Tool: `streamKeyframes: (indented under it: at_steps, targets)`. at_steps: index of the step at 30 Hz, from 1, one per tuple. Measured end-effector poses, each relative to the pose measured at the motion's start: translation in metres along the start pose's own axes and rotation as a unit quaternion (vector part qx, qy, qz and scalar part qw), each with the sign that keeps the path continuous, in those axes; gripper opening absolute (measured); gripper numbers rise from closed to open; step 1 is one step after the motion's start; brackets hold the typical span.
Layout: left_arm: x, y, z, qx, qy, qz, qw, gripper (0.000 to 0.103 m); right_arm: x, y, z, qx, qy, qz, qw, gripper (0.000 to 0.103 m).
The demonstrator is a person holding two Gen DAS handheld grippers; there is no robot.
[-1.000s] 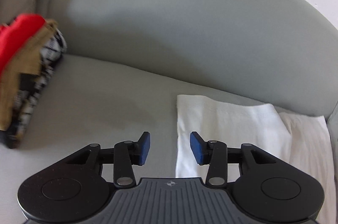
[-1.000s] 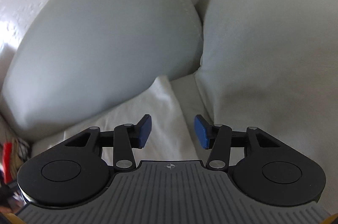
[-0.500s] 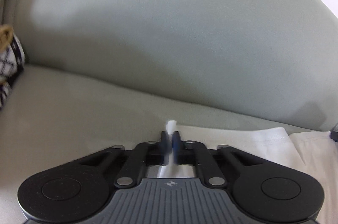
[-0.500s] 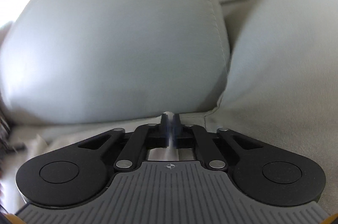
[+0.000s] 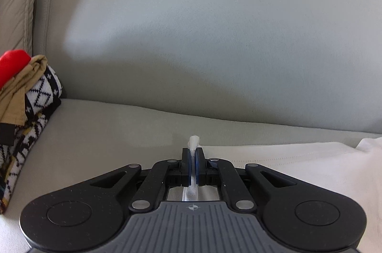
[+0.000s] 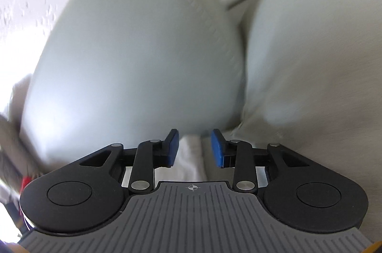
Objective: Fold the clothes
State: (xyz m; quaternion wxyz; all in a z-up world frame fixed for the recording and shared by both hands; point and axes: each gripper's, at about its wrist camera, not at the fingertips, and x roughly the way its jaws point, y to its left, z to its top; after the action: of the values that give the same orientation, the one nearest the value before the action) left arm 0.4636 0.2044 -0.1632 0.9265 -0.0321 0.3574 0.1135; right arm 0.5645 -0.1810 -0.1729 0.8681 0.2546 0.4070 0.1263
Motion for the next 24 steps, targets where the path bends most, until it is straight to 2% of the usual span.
streamKeyframes:
  at_steps: [1,2,3,5,7,9,10,13,16,17,18,19,20,24]
  targets:
    - [0.001,0.003,0.001,-0.004,0.003,-0.002,1.0,0.003,0.006,0.008,-0.002,-0.021,0.003,-0.01,1.0,0.036]
    - [0.003,0.005,0.001,-0.007,0.005,-0.003,1.0,0.003,0.011,0.017,-0.006,-0.045,-0.001,-0.025,0.999,0.029]
    - [0.004,0.007,0.0,-0.009,0.007,-0.004,0.9999,0.003,0.016,0.027,-0.009,-0.07,-0.004,-0.043,0.997,0.003]
    - [0.004,0.007,0.0,-0.007,0.008,-0.003,0.9999,0.003,0.018,0.045,-0.017,-0.108,-0.025,-0.068,0.991,0.003]
    - [-0.001,0.007,0.0,-0.004,-0.002,-0.001,1.0,0.003,0.009,0.06,-0.026,-0.139,-0.087,-0.107,0.981,0.003]
    - [-0.007,0.008,-0.003,0.002,-0.03,0.002,0.9996,0.003,0.001,0.071,-0.036,-0.161,-0.144,-0.146,0.965,0.003]
    - [-0.004,0.006,-0.004,0.006,-0.03,0.009,0.9995,0.003,0.003,0.073,-0.039,-0.166,-0.153,-0.163,0.96,0.002]
    - [0.008,0.0,-0.009,0.022,-0.021,0.035,0.9989,0.004,0.025,0.074,-0.044,-0.159,-0.131,-0.198,0.958,0.002]
    - [0.009,-0.013,-0.013,0.047,-0.023,0.059,0.9969,0.004,0.036,0.081,-0.046,-0.161,-0.117,-0.214,0.956,0.004]
    - [0.008,-0.015,-0.012,0.055,-0.02,0.063,0.9963,0.005,0.025,0.078,-0.045,-0.153,-0.114,-0.215,0.958,0.007]
    - [0.006,-0.016,-0.011,0.061,-0.016,0.066,0.9958,0.006,0.008,0.07,-0.043,-0.14,-0.113,-0.212,0.961,0.024]
    - [0.001,-0.015,-0.009,0.061,-0.012,0.067,0.9958,0.013,-0.01,0.063,-0.041,-0.126,-0.112,-0.209,0.963,0.034]
    - [-0.009,-0.012,-0.008,0.058,-0.011,0.066,0.9961,0.017,-0.032,0.058,-0.05,-0.112,-0.122,-0.208,0.964,0.037]
    - [-0.068,0.006,-0.009,0.051,-0.019,0.056,0.997,0.024,-0.143,0.066,-0.075,-0.048,-0.195,-0.191,0.961,0.037]
